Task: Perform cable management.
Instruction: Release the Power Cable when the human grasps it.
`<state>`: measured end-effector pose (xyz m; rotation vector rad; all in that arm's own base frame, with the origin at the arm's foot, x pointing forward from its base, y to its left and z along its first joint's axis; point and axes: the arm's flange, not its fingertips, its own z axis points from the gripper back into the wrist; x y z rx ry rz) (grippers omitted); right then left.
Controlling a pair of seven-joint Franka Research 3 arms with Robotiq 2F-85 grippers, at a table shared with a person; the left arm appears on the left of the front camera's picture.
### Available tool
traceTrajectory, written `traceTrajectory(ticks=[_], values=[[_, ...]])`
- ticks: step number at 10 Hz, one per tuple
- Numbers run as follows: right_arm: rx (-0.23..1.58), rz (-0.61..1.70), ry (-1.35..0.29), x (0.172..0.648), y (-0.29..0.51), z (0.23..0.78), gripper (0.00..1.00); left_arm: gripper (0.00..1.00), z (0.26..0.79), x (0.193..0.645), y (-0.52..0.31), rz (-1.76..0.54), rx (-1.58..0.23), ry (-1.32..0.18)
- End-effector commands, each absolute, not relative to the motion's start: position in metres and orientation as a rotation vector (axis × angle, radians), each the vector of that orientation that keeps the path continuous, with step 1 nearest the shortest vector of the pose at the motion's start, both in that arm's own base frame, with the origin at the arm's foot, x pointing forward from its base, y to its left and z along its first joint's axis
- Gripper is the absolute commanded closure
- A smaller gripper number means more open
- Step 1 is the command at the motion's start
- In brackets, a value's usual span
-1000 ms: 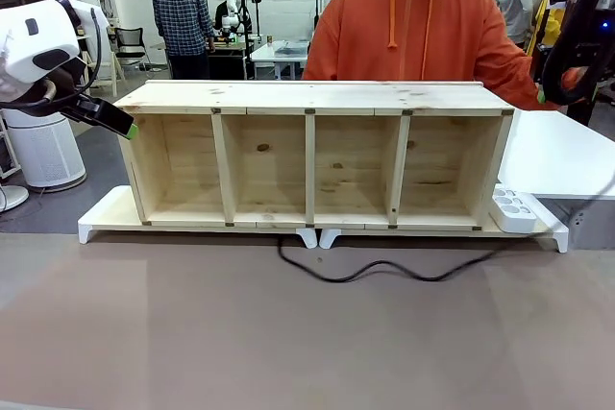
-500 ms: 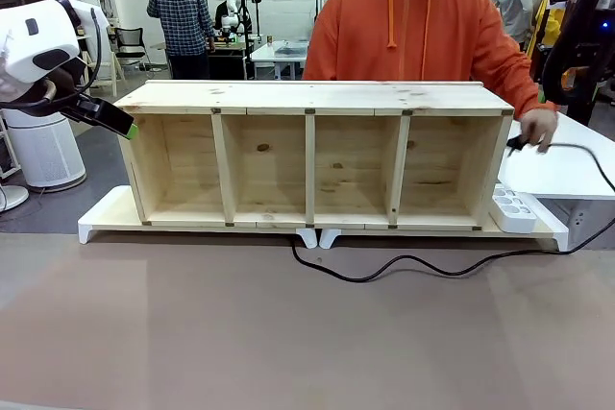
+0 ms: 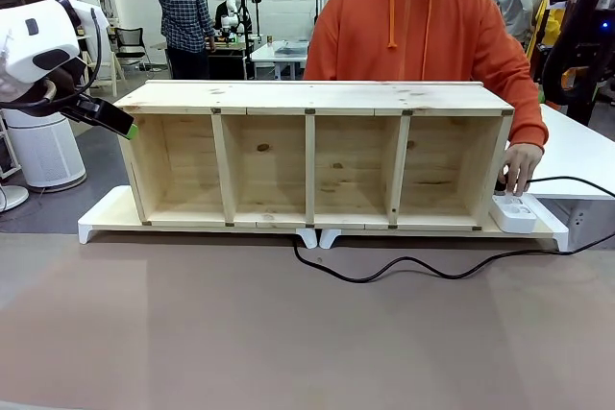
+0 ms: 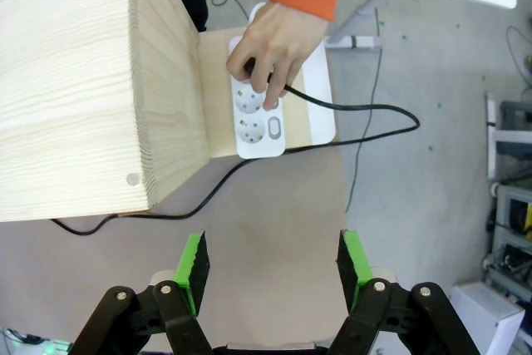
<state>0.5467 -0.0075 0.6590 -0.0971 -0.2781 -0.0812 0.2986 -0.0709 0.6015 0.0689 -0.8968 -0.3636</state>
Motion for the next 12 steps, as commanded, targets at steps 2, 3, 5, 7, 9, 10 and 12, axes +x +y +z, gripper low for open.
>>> traceTrajectory(ticks=[2, 3, 5, 7, 9, 10, 12], values=[[-0.090, -0.083, -0.277, 0.5467, -0.0077, 0.6587, 0.20, 0.00, 0.6005, 0.2991, -0.0708, -0.353, 0.064, -0.905], [-0.090, -0.083, -0.277, 0.5467, -0.0077, 0.6587, 0.20, 0.00, 0.6005, 0.2991, -0.0708, -0.353, 0.064, -0.905], [-0.090, -0.083, -0.277, 0.5467, -0.0077, 0.6587, 0.20, 0.00, 0.6005, 0.2991, -0.0708, -0.353, 0.064, -0.905], [-0.090, -0.083, -0.277, 0.5467, -0.0077, 0.6587, 0.20, 0.00, 0.6005, 0.2991, -0.0708, -0.353, 0.064, -0.905], [-0.090, -0.083, -0.277, 0.5467, -0.0077, 0.6587, 0.20, 0.00, 0.6005, 0.2991, -0.0708, -0.353, 0.064, -0.905], [-0.090, -0.083, -0.277, 0.5467, -0.0077, 0.6587, 0.20, 0.00, 0.6005, 0.2991, -0.0708, -0.353, 0.064, -0.905], [-0.090, -0.083, -0.277, 0.5467, -0.0077, 0.6587, 0.20, 0.00, 0.6005, 0.2991, -0.0708, -0.353, 0.064, -0.905]])
